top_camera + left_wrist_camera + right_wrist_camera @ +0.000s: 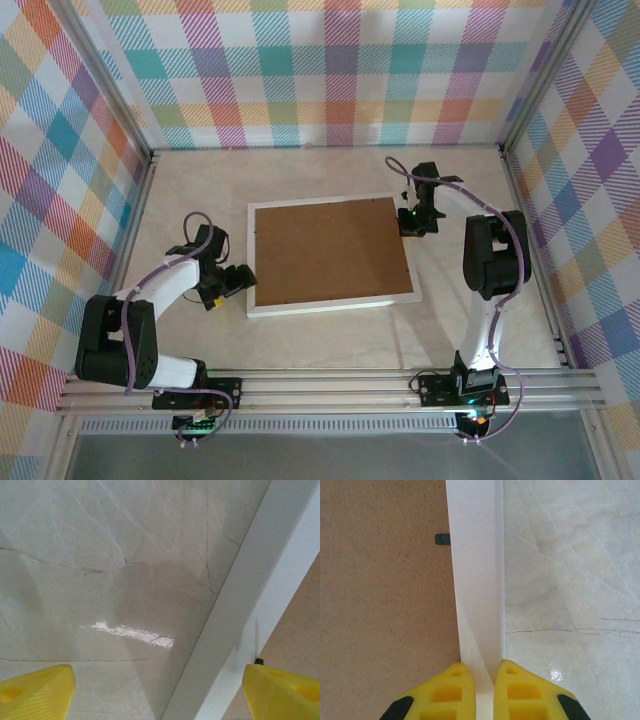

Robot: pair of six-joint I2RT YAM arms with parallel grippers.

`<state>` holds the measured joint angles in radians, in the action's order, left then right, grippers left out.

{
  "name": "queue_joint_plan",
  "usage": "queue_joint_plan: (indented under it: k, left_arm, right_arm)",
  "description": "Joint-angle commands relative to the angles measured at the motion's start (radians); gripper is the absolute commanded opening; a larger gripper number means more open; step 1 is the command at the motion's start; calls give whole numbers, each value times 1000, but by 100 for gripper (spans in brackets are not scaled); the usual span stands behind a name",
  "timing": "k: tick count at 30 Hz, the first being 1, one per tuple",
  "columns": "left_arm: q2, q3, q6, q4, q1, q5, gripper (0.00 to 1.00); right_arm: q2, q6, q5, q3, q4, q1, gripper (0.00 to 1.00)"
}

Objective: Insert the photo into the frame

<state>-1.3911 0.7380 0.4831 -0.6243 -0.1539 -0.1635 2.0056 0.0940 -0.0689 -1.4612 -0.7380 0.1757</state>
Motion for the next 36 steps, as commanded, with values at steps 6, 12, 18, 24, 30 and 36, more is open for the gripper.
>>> queue_joint_plan:
  k: [6,12,18,24,30,36]
  left_arm:
    - [-52,-2,18,33,-25,20,87]
    - [-97,-3,21,55,-44,18,87]
    - [-111,15,13,38,-81,22,87]
    - [-198,54,-22,-16,-162,24,85]
    - [-297,81,-33,-35,-240,9,83]
    - [-371,122,-25,-43,-288,47,83]
  right_arm:
    - [45,21,-39,42,-7,11,0]
    - [51,19,-43,40,-10,11,0]
    - [58,15,-53,42,-9,13,0]
    - [72,16,-76,28,-13,32,0]
    - [76,45,-84,30,-5,53,0]
    - [78,47,-86,31,-7,56,0]
